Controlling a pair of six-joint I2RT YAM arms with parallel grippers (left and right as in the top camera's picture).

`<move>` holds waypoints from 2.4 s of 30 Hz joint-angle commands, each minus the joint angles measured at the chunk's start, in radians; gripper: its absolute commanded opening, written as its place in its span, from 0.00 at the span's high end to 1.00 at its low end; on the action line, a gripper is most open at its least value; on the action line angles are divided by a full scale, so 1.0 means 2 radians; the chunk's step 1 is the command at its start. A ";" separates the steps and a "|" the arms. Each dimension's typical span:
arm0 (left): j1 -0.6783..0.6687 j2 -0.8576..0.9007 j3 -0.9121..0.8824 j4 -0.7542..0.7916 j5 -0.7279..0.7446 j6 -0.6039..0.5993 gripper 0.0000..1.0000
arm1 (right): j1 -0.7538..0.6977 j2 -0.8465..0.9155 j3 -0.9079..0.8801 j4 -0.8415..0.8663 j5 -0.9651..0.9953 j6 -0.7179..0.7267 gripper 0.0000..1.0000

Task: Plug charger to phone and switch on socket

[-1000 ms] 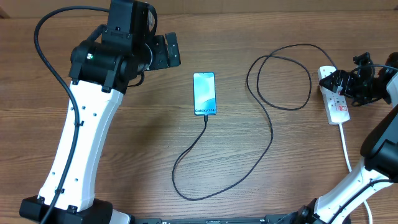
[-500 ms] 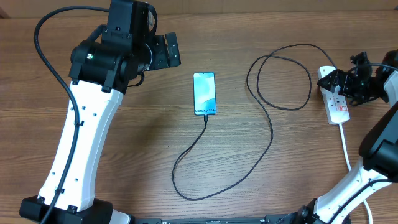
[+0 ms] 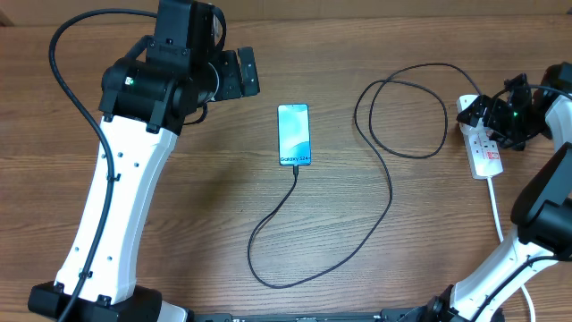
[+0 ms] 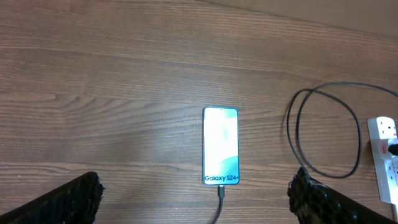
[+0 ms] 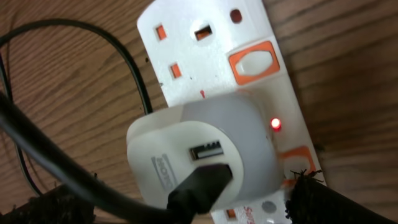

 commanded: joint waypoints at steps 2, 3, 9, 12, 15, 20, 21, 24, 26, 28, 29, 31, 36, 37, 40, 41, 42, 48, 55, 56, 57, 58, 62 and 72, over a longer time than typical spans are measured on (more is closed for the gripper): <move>0.002 0.004 0.005 0.000 0.001 0.009 0.00 | 0.002 -0.006 0.049 -0.019 0.019 0.033 0.00; 0.002 0.004 0.005 0.000 0.001 0.009 0.01 | 0.002 -0.008 0.062 -0.029 0.019 0.033 0.00; 0.002 0.004 0.005 0.000 0.001 0.009 0.00 | 0.002 -0.018 0.111 -0.072 0.021 0.035 0.00; 0.002 0.004 0.005 0.000 0.001 0.009 0.00 | 0.002 -0.023 0.132 -0.090 0.021 0.045 0.00; 0.002 0.004 0.005 0.000 0.001 0.009 0.00 | 0.002 -0.034 0.144 -0.099 0.021 0.059 0.00; 0.002 0.004 0.005 0.000 0.001 0.009 0.00 | 0.002 -0.073 0.145 -0.100 0.039 0.100 0.00; 0.002 0.004 0.005 0.000 0.001 0.009 0.00 | 0.002 -0.079 0.145 -0.100 0.044 0.105 0.00; 0.002 0.004 0.005 0.000 0.001 0.009 0.00 | 0.003 -0.097 0.145 -0.100 0.052 0.114 0.00; 0.002 0.004 0.005 0.000 0.001 0.009 0.01 | 0.003 -0.103 0.145 -0.101 0.052 0.114 0.00; 0.002 0.004 0.005 0.000 0.001 0.009 0.00 | 0.003 -0.104 0.145 -0.103 0.050 0.113 0.00; 0.002 0.004 0.005 0.000 0.001 0.009 0.00 | 0.003 -0.104 0.145 -0.103 0.047 0.113 0.00; 0.002 0.004 0.005 0.000 0.001 0.009 0.00 | 0.003 -0.104 0.145 -0.103 0.046 0.113 0.00; 0.002 0.004 0.005 0.000 0.001 0.009 0.00 | 0.003 -0.104 0.145 -0.102 0.047 0.113 0.00; 0.002 0.004 0.005 0.000 0.001 0.009 0.00 | 0.003 -0.104 0.145 -0.101 0.047 0.113 0.00; 0.002 0.004 0.005 0.000 0.001 0.009 0.00 | 0.003 -0.104 0.145 -0.101 0.047 0.113 0.00; 0.002 0.004 0.005 0.000 0.001 0.009 0.01 | 0.003 -0.104 0.145 -0.101 0.046 0.113 0.00; 0.002 0.004 0.005 0.000 0.001 0.009 0.00 | 0.003 -0.104 0.145 -0.101 0.045 0.113 0.00; 0.002 0.004 0.005 0.000 0.001 0.009 0.00 | 0.003 -0.104 0.145 -0.101 0.028 0.113 0.00; 0.002 0.004 0.005 0.000 0.001 0.009 0.00 | 0.003 -0.104 0.145 -0.099 0.028 0.113 0.00; 0.002 0.004 0.005 0.000 0.001 0.009 0.01 | 0.003 -0.104 0.145 -0.099 0.028 0.113 0.00; 0.002 0.004 0.005 0.000 0.001 0.009 0.01 | 0.003 -0.104 0.145 -0.099 0.028 0.113 0.00; 0.002 0.004 0.005 0.000 0.001 0.009 0.01 | 0.003 -0.104 0.145 -0.099 0.028 0.113 0.00; 0.002 0.004 0.005 0.000 0.001 0.009 0.00 | 0.003 -0.104 0.145 -0.099 0.028 0.113 0.00; 0.002 0.004 0.005 0.000 0.001 0.009 0.00 | 0.003 -0.104 0.145 -0.099 0.028 0.113 0.00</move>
